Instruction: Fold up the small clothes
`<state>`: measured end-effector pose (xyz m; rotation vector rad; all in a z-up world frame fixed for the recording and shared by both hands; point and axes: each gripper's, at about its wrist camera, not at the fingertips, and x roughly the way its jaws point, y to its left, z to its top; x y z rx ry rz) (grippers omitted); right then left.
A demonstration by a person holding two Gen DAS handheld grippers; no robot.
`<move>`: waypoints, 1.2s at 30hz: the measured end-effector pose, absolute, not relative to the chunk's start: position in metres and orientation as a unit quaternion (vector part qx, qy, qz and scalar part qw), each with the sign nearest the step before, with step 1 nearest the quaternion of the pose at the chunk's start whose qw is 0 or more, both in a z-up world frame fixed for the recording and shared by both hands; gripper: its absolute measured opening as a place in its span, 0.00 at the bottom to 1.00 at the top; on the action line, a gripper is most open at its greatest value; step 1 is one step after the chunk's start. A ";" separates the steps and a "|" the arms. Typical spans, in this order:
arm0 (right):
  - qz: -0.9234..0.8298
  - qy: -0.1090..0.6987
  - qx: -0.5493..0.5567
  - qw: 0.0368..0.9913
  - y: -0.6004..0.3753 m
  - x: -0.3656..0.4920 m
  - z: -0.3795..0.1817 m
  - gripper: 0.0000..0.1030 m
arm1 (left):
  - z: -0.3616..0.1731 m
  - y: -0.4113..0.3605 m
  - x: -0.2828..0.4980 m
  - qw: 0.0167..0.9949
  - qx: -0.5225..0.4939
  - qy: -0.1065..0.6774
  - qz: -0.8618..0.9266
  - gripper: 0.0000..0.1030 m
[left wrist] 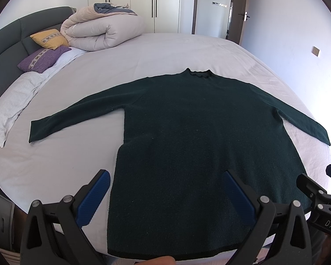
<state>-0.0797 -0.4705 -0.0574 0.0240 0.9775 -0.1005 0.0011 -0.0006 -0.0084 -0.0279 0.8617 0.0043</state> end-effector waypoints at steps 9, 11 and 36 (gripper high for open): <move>-0.048 0.469 0.011 0.882 -0.471 -0.076 -0.060 1.00 | -0.008 -0.002 0.001 0.909 -0.013 0.417 0.000 1.00; -0.048 0.469 0.011 0.882 -0.471 -0.076 -0.060 1.00 | -0.008 -0.002 0.001 0.909 -0.015 0.416 -0.002 1.00; -0.047 0.465 0.028 0.884 -0.493 -0.077 -0.060 1.00 | -0.015 -0.002 0.001 0.915 -0.025 0.404 -0.005 1.00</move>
